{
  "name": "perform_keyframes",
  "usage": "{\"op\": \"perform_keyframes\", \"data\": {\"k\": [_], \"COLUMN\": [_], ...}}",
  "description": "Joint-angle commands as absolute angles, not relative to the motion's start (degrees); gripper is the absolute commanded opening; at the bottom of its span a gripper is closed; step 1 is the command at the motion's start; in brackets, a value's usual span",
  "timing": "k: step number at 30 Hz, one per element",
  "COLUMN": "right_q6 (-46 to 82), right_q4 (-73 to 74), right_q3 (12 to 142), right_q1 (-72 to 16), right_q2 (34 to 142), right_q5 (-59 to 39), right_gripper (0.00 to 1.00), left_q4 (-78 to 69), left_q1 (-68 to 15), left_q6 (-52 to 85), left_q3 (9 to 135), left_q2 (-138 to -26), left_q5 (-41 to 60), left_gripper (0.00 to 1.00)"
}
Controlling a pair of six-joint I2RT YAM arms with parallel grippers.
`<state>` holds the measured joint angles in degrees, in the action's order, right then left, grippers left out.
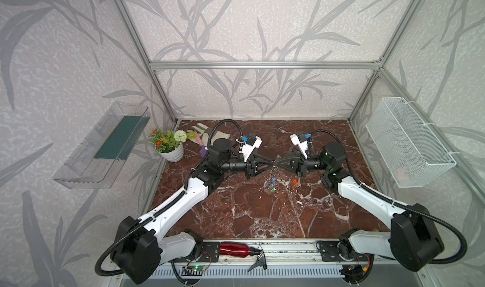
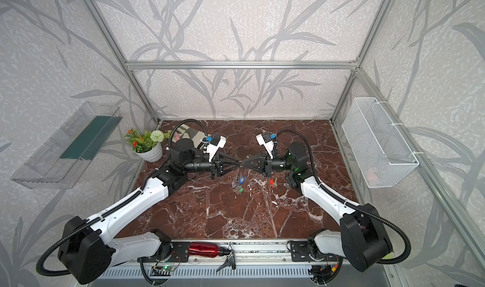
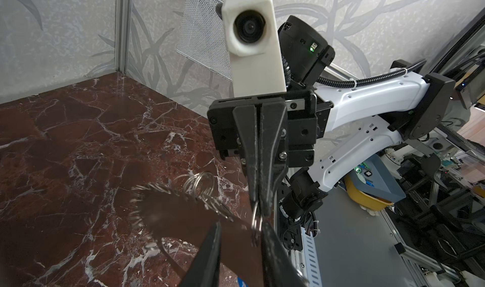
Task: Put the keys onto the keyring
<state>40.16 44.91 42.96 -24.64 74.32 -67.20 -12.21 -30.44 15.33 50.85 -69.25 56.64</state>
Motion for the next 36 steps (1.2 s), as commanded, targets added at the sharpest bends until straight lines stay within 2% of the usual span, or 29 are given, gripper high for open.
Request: {"op": "perform_keyframes", "data": {"k": [1,5,13,19,21,23,27,36], "right_q6": [40.8,40.5,39.6,39.0,39.6,40.4,41.6,43.2], "right_q4": [49.0,48.6,47.1,45.5,45.7,46.1,46.3,47.7], "right_q3": [44.2,44.5,44.7,45.2,45.2,45.0,44.1,43.1], "right_q1": [-24.9,-25.1,-25.5,-25.4,-25.1,-24.3,-22.2,-21.9], "right_q2": [74.4,74.8,74.9,74.7,74.1,73.1,71.5,72.3], "right_q5": [-68.2,-68.3,-68.4,-68.1,-67.6,-66.5,-64.7,-63.7], "right_gripper": [0.0,0.0,0.0,0.0,0.06,0.19,0.27,0.29], "left_q4": [-14.4,-15.7,-17.8,-19.8,-23.3,-26.7,-34.2,-51.0], "left_q1": [-30.3,-30.3,-30.3,-30.5,-30.6,-30.6,-30.9,-33.4], "left_q6": [15.8,17.2,19.6,20.8,22.9,24.4,28.0,33.3], "left_q3": [51.6,51.8,51.9,51.0,49.5,47.8,44.3,37.5], "left_q2": [-69.2,-69.6,-70.8,-70.1,-69.4,-68.5,-67.2,-67.1], "left_q5": [60.0,60.3,61.2,60.1,58.3,56.3,53.4,48.0], "left_gripper": [0.23,0.13,0.0,0.0,0.0,0.0,0.0,0.0]}}
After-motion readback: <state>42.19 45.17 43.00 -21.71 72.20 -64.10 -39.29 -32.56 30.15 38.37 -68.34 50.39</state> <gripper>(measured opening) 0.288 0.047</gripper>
